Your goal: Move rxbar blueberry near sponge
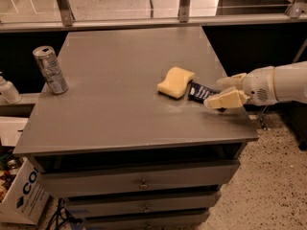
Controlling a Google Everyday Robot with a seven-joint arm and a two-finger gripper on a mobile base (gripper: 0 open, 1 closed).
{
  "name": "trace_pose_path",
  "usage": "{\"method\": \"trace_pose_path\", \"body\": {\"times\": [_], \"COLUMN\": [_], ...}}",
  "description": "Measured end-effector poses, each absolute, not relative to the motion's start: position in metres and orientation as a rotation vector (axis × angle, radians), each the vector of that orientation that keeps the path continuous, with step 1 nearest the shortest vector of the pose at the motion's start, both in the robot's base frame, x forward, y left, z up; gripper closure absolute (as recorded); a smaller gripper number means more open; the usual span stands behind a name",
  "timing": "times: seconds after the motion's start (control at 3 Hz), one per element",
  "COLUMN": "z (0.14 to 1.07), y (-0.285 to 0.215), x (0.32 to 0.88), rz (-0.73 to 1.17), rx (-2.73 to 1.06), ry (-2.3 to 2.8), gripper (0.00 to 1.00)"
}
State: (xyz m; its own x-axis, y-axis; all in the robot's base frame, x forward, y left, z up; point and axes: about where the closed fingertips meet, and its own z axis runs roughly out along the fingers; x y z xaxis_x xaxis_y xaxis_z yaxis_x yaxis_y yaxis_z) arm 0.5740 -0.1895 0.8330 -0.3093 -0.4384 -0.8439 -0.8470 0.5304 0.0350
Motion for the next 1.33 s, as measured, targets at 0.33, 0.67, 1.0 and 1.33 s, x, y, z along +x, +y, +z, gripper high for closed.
{"method": "trace_pose_path", "body": {"times": [0.33, 0.67, 1.0, 1.33], "z": [0.84, 0.855, 0.875, 0.893], "y": [-0.187, -0.204, -0.24, -0.28], "x": [0.575, 0.58, 0.588, 0.588], "rz": [0.633, 0.618, 0.594, 0.597], "rx": [-1.046, -1.031, -1.011, -0.99], "ry": [1.929, 1.914, 1.885, 1.832], "gripper": [0.0, 0.0, 0.0, 0.0]}}
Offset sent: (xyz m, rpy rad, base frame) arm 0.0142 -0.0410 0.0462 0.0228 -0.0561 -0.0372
